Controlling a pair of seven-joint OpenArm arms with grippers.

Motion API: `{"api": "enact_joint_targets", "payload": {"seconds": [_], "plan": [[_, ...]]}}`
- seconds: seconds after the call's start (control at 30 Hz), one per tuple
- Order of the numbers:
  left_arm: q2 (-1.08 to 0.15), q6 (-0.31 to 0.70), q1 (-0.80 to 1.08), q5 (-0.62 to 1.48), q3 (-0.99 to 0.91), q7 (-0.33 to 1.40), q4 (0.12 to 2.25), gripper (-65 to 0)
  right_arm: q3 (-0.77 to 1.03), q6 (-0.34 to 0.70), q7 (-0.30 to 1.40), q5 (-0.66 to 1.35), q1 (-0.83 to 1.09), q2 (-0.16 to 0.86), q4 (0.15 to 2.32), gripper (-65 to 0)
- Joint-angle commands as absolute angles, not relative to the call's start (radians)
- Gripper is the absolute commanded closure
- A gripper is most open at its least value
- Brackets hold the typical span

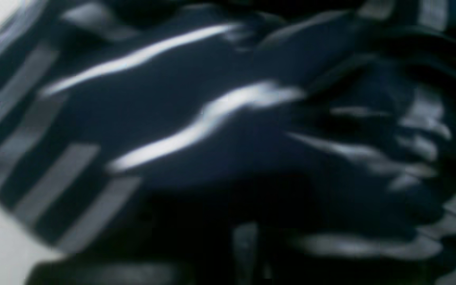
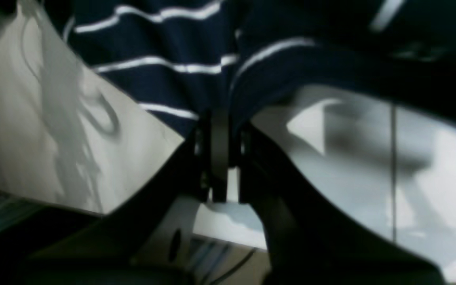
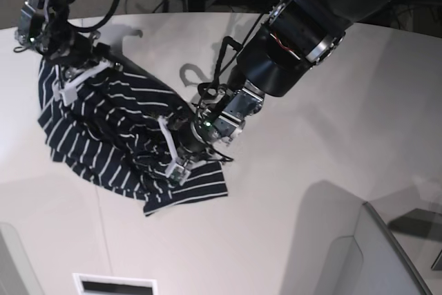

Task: Layout the t-shirt on the table in an organized manner, then fold the t-shirt properly
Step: 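Lift and stretch the shirt apart between both grippers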

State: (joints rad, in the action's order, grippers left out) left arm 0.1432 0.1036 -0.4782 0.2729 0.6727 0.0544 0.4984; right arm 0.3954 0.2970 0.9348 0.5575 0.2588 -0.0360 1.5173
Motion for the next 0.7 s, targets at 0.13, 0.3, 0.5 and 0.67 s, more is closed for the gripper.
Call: {"api": "enact_joint_targets", "payload": {"seconds": [0.13, 0.3, 0.5, 0.67], "plan": [[0.157, 0.061, -0.542, 0.277, 0.668, -0.085, 0.478, 0.0, 0.397, 0.306, 1.099, 0.575, 0.312, -0.031, 1.633, -0.2], [0.157, 0.042, -0.533, 0.271, 0.670, -0.168, 0.375, 0.0, 0.397, 0.306, 1.138, 0.568, 0.334, -0.024, 1.650, -0.2], [0.157, 0.042, -0.484, 0.269, 0.704, -0.211, 0.331, 0.0, 0.397, 0.306, 1.118, 0.568, 0.306, -0.001, 1.610, -0.2], [0.157, 0.016, -0.476, 0.275, 0.880, -0.211, 0.263, 0.0, 0.397, 0.306, 1.113, 0.568, 0.295, 0.002, 1.604, -0.2]]}}
